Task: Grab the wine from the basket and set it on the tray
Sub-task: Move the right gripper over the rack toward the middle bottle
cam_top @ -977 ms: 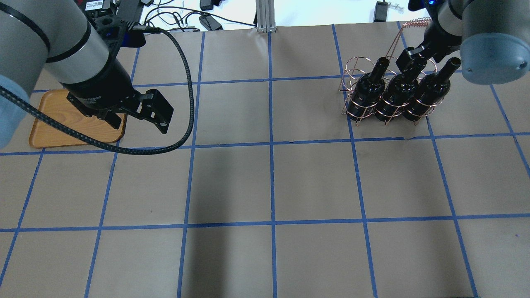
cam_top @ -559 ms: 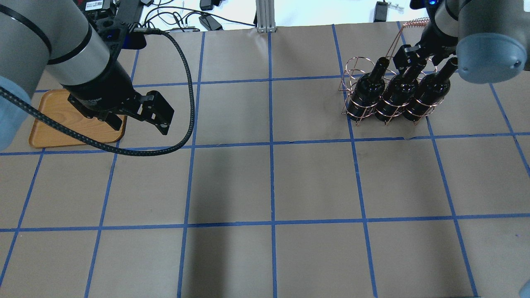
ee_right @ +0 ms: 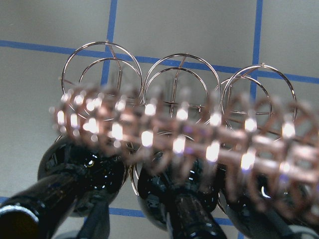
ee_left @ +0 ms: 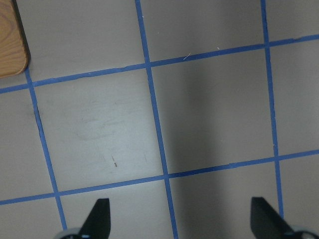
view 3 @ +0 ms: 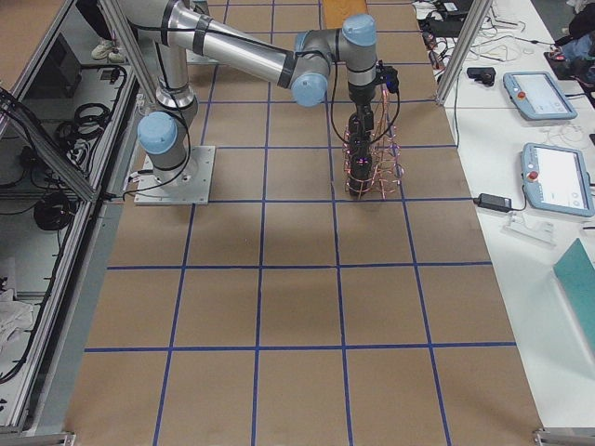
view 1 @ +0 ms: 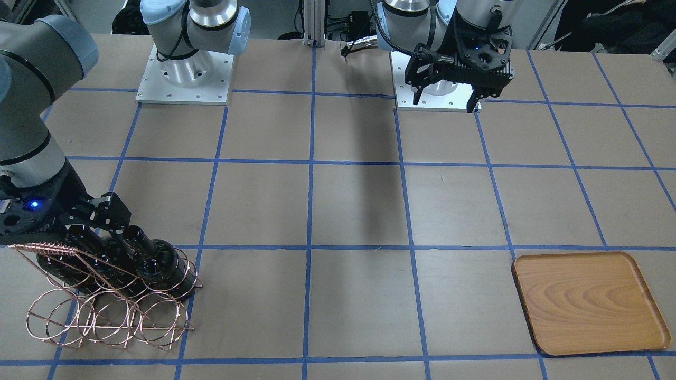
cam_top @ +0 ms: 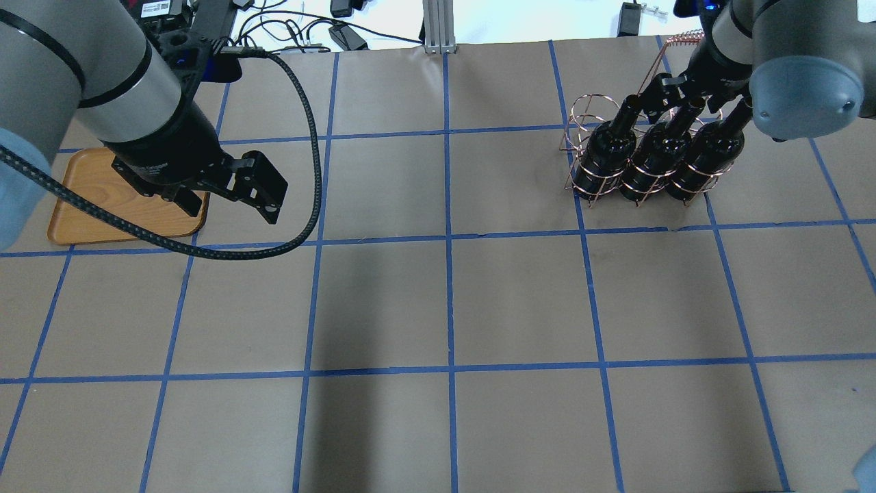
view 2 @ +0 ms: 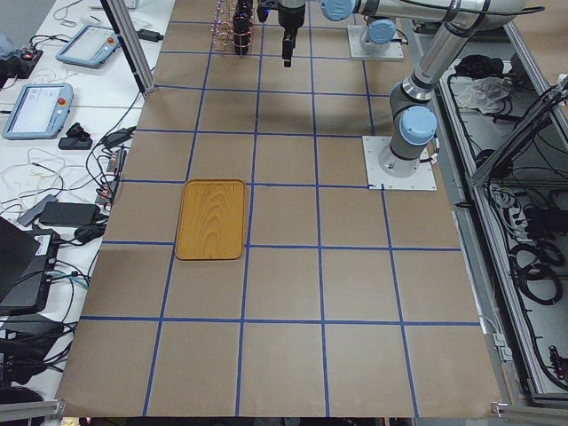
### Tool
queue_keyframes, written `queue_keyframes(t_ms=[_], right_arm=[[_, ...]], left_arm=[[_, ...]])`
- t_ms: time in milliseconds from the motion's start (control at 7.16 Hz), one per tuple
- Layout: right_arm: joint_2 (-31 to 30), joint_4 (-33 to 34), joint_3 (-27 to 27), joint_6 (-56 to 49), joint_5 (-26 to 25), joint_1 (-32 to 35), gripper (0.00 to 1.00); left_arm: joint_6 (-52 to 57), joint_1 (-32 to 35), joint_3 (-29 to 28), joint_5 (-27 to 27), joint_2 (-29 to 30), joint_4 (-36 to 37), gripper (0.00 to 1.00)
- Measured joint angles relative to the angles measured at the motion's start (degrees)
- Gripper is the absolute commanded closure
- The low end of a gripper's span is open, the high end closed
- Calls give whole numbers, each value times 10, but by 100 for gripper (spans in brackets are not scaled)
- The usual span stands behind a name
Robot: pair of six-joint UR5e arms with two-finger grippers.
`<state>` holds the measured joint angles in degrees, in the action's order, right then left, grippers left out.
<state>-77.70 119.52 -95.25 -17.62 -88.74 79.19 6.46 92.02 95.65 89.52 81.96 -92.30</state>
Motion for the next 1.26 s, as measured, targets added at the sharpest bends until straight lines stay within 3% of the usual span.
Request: queue_keyframes(t_ms=[279, 419, 1257], right_arm=[[1, -2, 1, 2, 0, -1, 8], [0, -5, 1, 5, -2, -2, 19], [0, -29, 3, 31, -6, -4, 21]], left_arm=[[-1, 0, 0, 0, 0, 0, 0], [0, 0, 1, 0, 0, 0, 0], [1, 0, 1, 0, 0, 1, 0]])
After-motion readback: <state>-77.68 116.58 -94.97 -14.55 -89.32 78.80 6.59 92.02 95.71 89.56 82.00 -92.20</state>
